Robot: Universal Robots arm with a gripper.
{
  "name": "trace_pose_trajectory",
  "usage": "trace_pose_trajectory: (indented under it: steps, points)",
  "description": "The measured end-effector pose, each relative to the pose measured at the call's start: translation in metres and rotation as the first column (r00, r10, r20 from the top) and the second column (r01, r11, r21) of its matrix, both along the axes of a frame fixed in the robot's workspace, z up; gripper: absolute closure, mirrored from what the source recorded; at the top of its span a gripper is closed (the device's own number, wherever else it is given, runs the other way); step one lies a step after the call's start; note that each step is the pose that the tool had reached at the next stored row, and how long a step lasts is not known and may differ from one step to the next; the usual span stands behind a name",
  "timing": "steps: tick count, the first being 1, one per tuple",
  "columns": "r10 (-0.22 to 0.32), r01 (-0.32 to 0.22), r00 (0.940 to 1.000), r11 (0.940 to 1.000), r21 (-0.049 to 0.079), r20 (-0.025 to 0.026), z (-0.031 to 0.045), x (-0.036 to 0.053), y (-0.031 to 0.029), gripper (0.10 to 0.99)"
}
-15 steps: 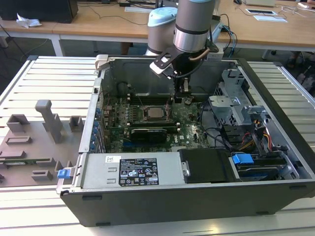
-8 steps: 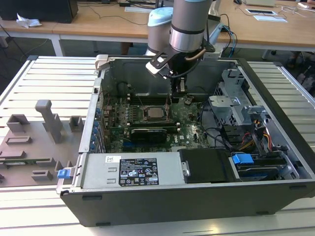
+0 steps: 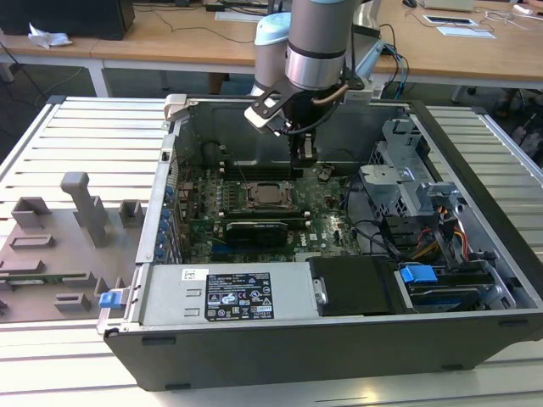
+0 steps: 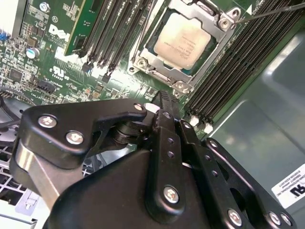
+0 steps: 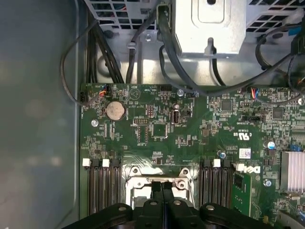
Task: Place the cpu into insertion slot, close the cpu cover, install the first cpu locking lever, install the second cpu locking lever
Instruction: 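Close the cpu cover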
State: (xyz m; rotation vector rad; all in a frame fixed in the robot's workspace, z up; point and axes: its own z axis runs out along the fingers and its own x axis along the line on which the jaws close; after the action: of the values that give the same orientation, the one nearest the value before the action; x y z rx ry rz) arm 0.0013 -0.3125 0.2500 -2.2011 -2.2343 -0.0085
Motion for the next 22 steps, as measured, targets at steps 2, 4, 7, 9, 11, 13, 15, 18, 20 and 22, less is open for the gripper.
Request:
trace_pose_trajectory:
  steps: [2, 4, 7, 9, 11, 13, 15, 18, 20, 22]
  points:
    - [0.0, 0.0, 1.0, 1.0, 0.0, 0.0, 0.0, -0.0018, 0.0, 0.98]
    - [0.0, 0.0, 1.0, 1.0, 0.0, 0.0, -0.0001, -0.0047, 0.0, 0.98]
    - [0.0, 0.0, 1.0, 1.0, 0.0, 0.0, -0.0002, -0.0101, 0.0, 0.98]
    - [0.0, 0.0, 1.0, 1.0, 0.0, 0.0, -0.0004, -0.0142, 0.0, 0.98]
    - [0.0, 0.0, 1.0, 1.0, 0.0, 0.0, -0.0005, -0.0179, 0.0, 0.98]
    - [0.0, 0.0, 1.0, 1.0, 0.0, 0.0, -0.0007, -0.0215, 0.0, 0.98]
    - [0.0, 0.0, 1.0, 1.0, 0.0, 0.0, -0.0009, -0.0247, 0.0, 0.98]
    - [0.0, 0.0, 1.0, 1.0, 0.0, 0.0001, -0.0011, -0.0285, 0.0, 0.98]
    - [0.0, 0.0, 1.0, 1.0, 0.0, 0.0001, -0.0013, -0.0327, 0.0, 0.98]
    - [0.0, 0.0, 1.0, 1.0, 0.0, 0.0, -0.0014, -0.0357, 0.0, 0.98]
